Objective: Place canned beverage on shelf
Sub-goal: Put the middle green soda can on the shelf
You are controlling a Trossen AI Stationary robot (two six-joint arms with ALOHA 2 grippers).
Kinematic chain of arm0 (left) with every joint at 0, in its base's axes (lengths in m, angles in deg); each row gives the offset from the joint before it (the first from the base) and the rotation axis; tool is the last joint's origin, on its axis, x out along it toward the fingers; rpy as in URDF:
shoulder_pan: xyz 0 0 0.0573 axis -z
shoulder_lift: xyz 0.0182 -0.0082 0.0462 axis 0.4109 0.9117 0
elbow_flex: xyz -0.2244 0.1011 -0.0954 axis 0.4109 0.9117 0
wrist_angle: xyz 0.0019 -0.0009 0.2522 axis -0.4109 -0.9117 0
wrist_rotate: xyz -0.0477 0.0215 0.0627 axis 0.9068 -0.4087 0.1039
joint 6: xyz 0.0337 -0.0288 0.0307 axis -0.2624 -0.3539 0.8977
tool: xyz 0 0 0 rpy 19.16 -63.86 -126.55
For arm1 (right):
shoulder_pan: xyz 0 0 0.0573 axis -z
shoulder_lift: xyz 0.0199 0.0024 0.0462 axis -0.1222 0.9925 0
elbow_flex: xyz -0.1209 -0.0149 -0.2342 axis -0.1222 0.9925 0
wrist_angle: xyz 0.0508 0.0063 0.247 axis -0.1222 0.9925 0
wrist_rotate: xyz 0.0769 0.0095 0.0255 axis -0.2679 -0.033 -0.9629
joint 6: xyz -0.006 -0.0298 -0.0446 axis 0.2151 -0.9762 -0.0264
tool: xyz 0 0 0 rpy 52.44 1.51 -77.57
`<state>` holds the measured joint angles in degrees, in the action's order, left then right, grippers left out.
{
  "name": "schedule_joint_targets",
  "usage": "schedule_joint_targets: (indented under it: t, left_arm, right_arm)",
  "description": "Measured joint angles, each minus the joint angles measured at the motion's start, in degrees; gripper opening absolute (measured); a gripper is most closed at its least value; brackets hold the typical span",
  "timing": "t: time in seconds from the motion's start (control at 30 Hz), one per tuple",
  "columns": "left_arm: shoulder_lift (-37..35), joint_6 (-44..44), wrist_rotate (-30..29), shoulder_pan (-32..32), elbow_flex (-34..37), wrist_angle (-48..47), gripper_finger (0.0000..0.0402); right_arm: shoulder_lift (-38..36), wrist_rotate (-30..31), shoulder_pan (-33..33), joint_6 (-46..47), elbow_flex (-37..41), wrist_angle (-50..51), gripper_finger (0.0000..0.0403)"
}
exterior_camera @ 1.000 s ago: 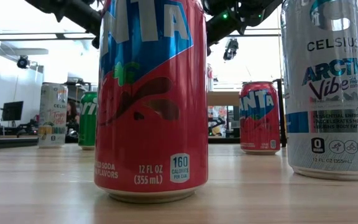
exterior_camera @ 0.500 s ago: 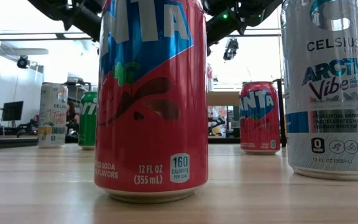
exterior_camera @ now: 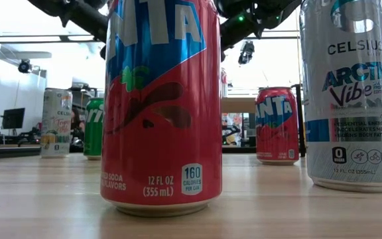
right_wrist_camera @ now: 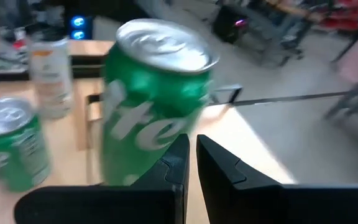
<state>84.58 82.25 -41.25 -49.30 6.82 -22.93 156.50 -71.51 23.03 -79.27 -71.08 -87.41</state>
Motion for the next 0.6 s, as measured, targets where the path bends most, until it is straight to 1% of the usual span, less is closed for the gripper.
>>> schedule_joint_targets:
  t: [0.07, 0.13, 0.3, 0.6]
  left_arm:
    - [-0.92, -0.36, -0.06, 0.13, 0.0, -0.84, 0.0]
    - [-1.84, -0.8, -0.17, 0.34, 0.0, -1.43, 0.0]
    - [-3.18, -1.07, -0.17, 2.1, 0.0, -1.13, 0.0]
    - [-3.37, -1.09, -0.17, 5.18, 0.0, -0.28, 0.0]
  right_arm:
    - [0.01, -2.87, 0.0, 1.13, 0.04, 1.1, 0.0022]
    - [0.07, -4.29, -0.03, 1.48, 0.07, 1.07, 0.0022]
    - [0.07, -4.33, -0.13, 1.31, 0.07, -0.88, 0.0022]
    - [0.07, -4.33, -0.13, 0.92, 0.07, -3.67, 0.0022]
